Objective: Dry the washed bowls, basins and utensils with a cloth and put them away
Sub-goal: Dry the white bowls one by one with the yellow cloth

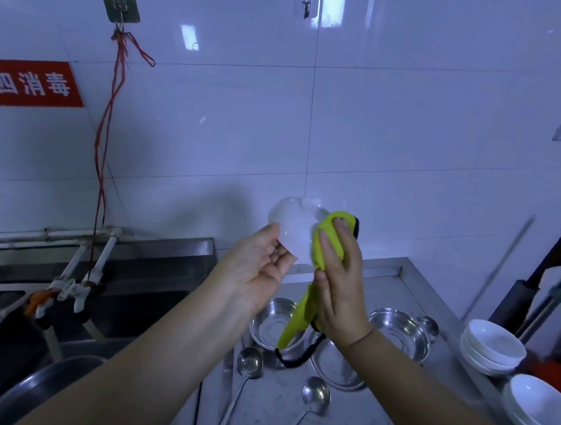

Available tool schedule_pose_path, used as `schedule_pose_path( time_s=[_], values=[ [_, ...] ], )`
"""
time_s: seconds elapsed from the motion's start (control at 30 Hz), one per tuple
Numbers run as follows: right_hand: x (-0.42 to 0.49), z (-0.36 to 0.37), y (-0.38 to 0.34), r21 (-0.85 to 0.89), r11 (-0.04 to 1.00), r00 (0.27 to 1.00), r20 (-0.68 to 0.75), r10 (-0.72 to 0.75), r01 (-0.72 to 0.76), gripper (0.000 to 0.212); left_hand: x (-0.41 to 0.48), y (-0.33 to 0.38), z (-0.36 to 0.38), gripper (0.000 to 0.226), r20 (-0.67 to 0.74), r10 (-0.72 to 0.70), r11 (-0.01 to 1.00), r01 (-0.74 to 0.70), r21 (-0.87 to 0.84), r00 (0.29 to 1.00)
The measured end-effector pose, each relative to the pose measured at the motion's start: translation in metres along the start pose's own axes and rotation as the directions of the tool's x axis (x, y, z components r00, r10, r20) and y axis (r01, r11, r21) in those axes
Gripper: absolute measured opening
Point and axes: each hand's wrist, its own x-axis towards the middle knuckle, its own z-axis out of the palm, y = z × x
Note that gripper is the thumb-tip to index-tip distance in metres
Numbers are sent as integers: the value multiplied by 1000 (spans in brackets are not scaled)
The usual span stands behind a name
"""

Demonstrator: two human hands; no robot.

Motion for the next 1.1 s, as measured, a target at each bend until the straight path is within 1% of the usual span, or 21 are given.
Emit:
schedule_pose_path(
  time_s=[0.07,0.17,0.23,0.3,0.37,0.4,0.47,0.5,0.57,0.6,0.63,0.67,0.7,0.73,0.77,0.8,0.87,0.9,0.97,1.03,1.1],
  values=[
    [-2,-2,-5,103,981,983,-65,172,-165,47,-2,3,-6,13,49,-7,1000,6,26,999],
    [1,-5,-13,247,917,934,-93,344,-313,45,-3,10,-20,17,139,-4,991,-15,136,990],
    [13,-11,-24,437,777,858,-21,513,-454,37,-3,16,-29,27,221,2,962,-63,266,975],
    [23,-17,-28,540,630,781,86,619,-558,36,-3,22,-36,34,257,14,920,-114,376,966],
    [31,-22,-30,547,583,757,156,635,-601,36,-5,27,-42,29,284,41,867,-175,466,958],
    [35,-24,-32,536,583,759,186,624,-611,36,-6,30,-44,23,306,57,828,-216,517,950],
    [37,-25,-33,499,620,779,214,590,-606,34,-10,35,-47,14,374,91,712,-323,623,923],
    [38,-26,-33,491,637,793,226,566,-594,31,-12,38,-49,14,422,98,631,-384,674,901],
    [41,-29,-33,478,680,829,258,497,-556,27,-16,43,-49,15,519,84,423,-502,754,850],
    [42,-31,-34,453,728,857,274,436,-515,27,-18,46,-47,16,562,69,277,-557,783,824],
    [42,-32,-35,385,814,894,297,336,-434,28,-19,47,-47,16,595,50,87,-597,797,802],
    [41,-32,-36,279,908,915,347,208,-312,27,-19,47,-48,17,624,32,-129,-616,777,781],
    [39,-30,-38,163,972,905,417,86,-168,27,-19,45,-50,17,658,26,-334,-614,715,752],
    [36,-27,-40,63,997,876,483,11,-48,29,-20,42,-52,15,709,36,-481,-610,630,704],
    [34,-24,-42,-10,999,849,528,-23,33,31,-22,39,-55,11,759,36,-590,-599,542,651],
    [32,-23,-43,-47,997,830,557,-31,69,31,-22,36,-58,5,795,12,-673,-583,455,606],
    [27,-24,-44,-56,993,786,617,-43,99,22,-23,33,-63,20,834,-47,-767,-555,323,550],
    [24,-24,-44,-64,989,758,650,-60,133,23,-23,32,-65,26,849,-60,-794,-541,278,526],
    [18,-22,-43,-110,964,718,688,-102,243,37,-24,30,-70,26,859,-92,-805,-546,233,503],
    [13,-17,-38,-183,914,724,673,-151,361,37,-24,28,-79,19,866,-124,-787,-579,212,484],
    [9,-12,-35,-212,875,719,667,-195,434,33,-25,29,-86,26,852,-151,-782,-587,207,501]
  ],
)
